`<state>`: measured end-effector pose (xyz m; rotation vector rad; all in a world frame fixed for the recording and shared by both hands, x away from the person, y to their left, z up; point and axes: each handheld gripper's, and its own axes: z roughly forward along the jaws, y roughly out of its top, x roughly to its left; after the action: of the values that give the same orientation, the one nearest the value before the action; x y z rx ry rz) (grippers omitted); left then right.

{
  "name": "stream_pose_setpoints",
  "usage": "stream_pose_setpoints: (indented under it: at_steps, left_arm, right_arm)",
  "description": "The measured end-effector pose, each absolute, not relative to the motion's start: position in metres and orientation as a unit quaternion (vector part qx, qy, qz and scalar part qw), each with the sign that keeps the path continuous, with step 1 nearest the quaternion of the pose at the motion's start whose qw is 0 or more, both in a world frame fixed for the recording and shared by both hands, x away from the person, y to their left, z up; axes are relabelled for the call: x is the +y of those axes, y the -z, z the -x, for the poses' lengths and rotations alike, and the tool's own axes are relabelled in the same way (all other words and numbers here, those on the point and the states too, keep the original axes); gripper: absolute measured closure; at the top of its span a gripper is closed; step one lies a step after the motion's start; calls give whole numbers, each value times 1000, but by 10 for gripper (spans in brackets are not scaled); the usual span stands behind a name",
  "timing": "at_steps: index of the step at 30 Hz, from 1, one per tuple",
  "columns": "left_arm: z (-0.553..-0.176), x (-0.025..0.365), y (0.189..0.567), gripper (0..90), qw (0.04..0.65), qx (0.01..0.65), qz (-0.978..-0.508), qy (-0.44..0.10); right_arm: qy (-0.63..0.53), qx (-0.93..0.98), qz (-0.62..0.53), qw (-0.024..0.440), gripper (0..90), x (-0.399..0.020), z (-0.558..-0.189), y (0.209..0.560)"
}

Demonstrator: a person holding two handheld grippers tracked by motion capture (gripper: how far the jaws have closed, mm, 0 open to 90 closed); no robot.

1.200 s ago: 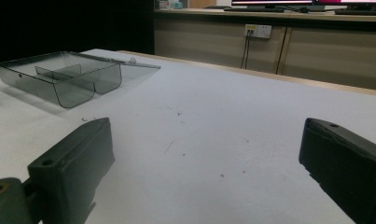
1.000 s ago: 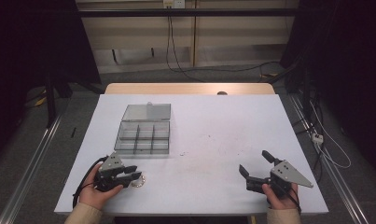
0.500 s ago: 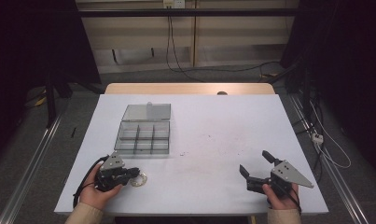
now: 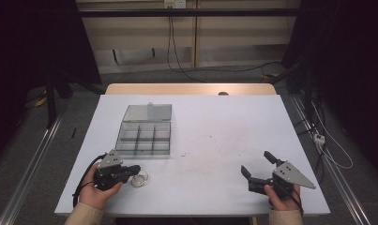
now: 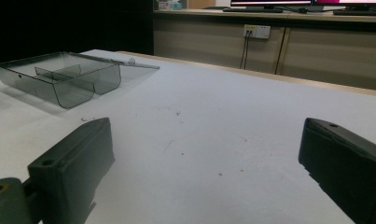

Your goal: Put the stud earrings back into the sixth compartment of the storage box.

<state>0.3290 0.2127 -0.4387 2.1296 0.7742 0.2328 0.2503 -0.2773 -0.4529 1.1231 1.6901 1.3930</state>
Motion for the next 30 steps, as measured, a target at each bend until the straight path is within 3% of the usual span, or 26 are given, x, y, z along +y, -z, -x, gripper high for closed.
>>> stream_pose_setpoints:
  at_steps: [30]
  left_arm:
    - [-342,204,422,871,441,320,-835,-72]
  right_arm:
    - [-534,648,-429,332,28,-278,-250,452]
